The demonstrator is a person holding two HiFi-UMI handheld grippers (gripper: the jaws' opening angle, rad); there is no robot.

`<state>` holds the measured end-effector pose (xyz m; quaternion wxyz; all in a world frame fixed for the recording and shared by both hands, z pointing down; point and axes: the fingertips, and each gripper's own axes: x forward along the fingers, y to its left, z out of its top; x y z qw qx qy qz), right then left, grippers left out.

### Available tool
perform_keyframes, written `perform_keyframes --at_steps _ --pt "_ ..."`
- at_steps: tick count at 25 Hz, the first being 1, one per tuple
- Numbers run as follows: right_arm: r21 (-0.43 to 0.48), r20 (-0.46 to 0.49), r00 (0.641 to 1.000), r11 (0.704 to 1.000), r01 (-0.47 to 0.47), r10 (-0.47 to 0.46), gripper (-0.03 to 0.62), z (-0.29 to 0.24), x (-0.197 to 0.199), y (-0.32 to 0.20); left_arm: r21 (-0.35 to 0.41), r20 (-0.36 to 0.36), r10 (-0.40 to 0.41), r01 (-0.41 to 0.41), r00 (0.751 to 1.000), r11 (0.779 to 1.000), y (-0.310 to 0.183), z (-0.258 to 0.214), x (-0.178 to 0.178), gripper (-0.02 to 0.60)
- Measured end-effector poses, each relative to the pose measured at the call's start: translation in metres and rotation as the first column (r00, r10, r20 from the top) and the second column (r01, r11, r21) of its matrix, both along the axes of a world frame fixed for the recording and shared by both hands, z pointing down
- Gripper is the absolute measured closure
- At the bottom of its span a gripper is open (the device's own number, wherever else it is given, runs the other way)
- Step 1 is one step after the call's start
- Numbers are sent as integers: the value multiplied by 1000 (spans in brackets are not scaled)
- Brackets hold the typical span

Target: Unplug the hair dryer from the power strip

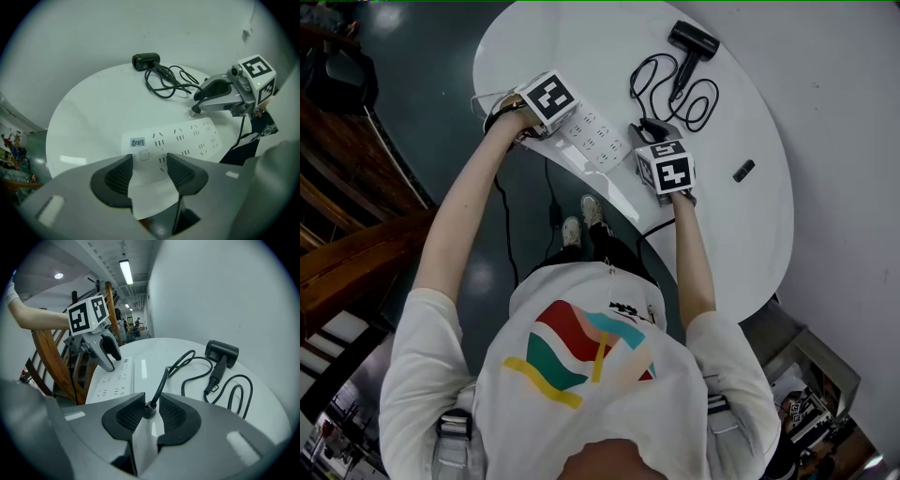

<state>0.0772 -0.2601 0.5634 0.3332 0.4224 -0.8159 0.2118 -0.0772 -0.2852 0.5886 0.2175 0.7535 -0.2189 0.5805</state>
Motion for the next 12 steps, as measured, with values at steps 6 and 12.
perform_keyframes --at_steps 6,12 --pt "42 13 999 998 -47 46 447 -9 6 3 41 -32 13 -11 999 999 -2 0 1 365" --pt "68 27 997 995 -73 71 445 -24 8 9 85 -34 -24 27 999 996 -3 -2 -3 364"
